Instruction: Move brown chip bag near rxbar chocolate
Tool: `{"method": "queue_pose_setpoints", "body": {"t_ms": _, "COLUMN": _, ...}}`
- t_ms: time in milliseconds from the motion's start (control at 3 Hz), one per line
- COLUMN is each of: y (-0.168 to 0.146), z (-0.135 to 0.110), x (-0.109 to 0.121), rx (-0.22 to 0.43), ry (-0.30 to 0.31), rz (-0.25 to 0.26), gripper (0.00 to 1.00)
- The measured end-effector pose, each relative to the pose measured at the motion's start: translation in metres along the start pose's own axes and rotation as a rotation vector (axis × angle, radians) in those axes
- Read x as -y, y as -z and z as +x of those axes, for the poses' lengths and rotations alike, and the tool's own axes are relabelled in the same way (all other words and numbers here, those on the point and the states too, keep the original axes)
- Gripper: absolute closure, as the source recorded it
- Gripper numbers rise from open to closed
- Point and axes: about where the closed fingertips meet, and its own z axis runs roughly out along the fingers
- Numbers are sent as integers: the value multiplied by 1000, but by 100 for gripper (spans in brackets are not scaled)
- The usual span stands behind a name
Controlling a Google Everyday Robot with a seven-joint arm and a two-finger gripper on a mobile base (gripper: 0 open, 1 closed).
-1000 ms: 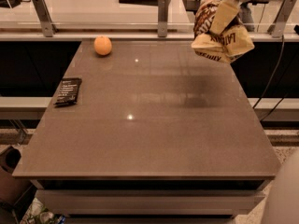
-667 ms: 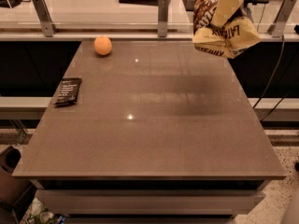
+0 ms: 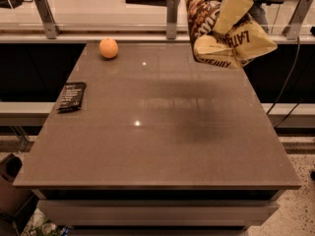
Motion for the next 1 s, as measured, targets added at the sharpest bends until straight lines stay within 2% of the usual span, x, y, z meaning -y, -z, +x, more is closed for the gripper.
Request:
{"method": "queue_pose_setpoints", "body": {"t_ms": 333, "y": 1, "z": -15, "x": -38, "rx": 82, "ry": 58, "rz": -70, "gripper": 100}}
{"method": "queue_pose_setpoints", "body": {"t_ms": 667, "y": 0, "z": -26, "x": -80, "rx": 151, "ry": 80, "rz": -131, "gripper": 100}}
{"method": "queue_pose_setpoints", "body": {"t_ms": 1000, "y": -12, "z": -39, "x": -108, "rx": 227, "ry": 75, "rz": -186, "gripper": 100}}
